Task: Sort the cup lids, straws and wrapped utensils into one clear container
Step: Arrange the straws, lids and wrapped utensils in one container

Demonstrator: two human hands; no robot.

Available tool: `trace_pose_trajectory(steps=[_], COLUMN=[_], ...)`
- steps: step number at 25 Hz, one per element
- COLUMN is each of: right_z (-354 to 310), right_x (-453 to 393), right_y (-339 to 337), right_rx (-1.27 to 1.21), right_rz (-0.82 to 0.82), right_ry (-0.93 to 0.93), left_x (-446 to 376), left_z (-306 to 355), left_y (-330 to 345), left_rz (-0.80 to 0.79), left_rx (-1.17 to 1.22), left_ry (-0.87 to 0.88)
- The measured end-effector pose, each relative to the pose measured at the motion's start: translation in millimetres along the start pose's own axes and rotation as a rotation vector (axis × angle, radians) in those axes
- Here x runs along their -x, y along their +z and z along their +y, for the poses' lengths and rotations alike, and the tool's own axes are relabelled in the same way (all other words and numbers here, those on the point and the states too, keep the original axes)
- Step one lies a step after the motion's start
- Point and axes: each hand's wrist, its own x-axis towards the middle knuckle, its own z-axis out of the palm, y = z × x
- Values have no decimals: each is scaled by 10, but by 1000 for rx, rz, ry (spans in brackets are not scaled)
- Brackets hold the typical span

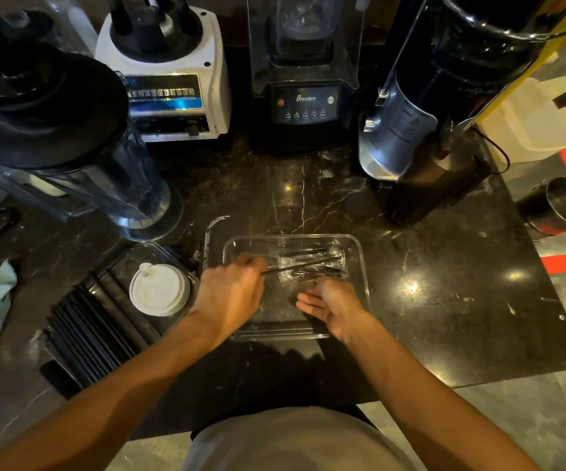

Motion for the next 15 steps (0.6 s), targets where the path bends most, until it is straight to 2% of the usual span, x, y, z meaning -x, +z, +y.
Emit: trace_pose_trajectory(steps=[3, 6, 7, 9, 11, 13, 15], right_z=[-83, -98, -90, -82, -80, -65, -55], right_x=[212, 444, 518, 570, 536, 437, 333], right_y=[-125, -258, -283, -326, -345, -336, -306], right_rx=[33, 78, 204, 686, 1237, 1625, 1781], right_rz=[0, 41, 77, 155, 93, -45, -155], right_ry=[-18, -132, -217, -494, -674, -672, -613], left_x=[50, 12, -6, -54, -88, -130, -173], left_z=[-24, -32, -14, 65, 162, 194, 178], left_y=[98, 147, 163, 225, 317, 404, 430], left_rz=[-115, -190, -214, -316, -446, -541, -595], left_rx=[5, -76, -51, 18, 50, 88, 127], left_ry=[23, 121, 144, 208, 262, 251, 234])
